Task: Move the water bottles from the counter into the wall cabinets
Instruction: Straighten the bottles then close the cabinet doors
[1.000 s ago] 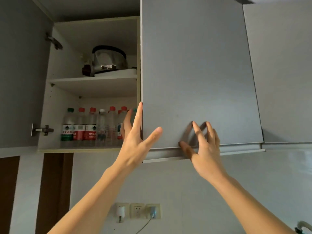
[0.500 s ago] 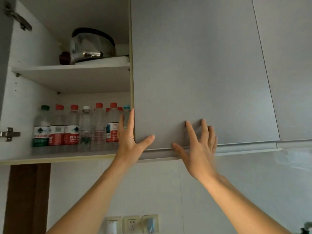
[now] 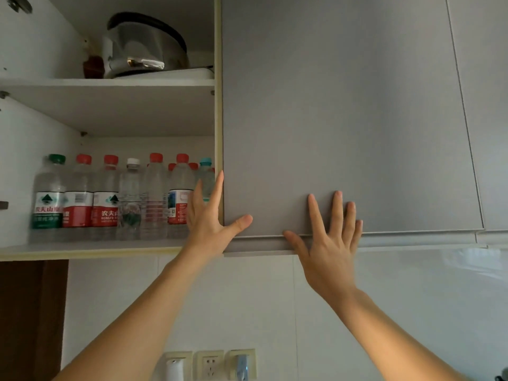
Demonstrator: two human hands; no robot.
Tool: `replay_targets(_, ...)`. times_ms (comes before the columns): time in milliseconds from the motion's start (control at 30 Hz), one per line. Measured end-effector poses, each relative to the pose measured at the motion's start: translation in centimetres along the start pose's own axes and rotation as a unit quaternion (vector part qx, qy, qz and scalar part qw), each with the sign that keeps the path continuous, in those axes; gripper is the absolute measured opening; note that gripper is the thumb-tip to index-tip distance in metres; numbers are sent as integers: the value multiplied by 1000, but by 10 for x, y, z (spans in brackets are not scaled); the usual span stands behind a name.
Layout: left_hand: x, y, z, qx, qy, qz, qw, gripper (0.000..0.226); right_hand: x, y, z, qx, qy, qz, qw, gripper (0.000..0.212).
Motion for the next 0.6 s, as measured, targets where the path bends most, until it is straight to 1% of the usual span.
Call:
replay_targets(67, -2, -3, -1, -20, -3, 61, 998, 106, 1, 0, -1, 5, 13, -17, 1000, 79)
replay_targets(167, -3, -17, -10, -52, -30, 148, 987, 105, -3, 0, -1, 10, 26, -18, 999, 79)
replay_targets(267, -11, -27, -17, -73, -20, 202, 976, 102, -7, 6, -1, 23, 43, -2, 999, 77)
replay_targets(333, -24, -32, -18, -73, -30, 213, 974, 97, -11, 13, -5, 24, 48, 19, 998, 75)
replay_targets(467, -42, -43, -41, -63, -67, 211, 973, 87, -16, 29, -28, -41, 57, 87, 994, 71)
replay_targets(533, -50, -49, -58, -62, -70, 226, 970, 82, -13, 42, -44, -66, 72, 126, 987, 67)
replay_targets(600, -67, -49, -75, -63, -84, 249, 963, 75, -9, 60, -58, -73, 94, 187, 975, 63)
Point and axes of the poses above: each hand's wrist, its own z-axis towards the middle knuckle, its own x-axis out of the palm, y = z × x, the point moved 2 cm from there along z, towards the middle knuckle, and after that the axes turned 11 degrees about z, right-handed, at the moved point
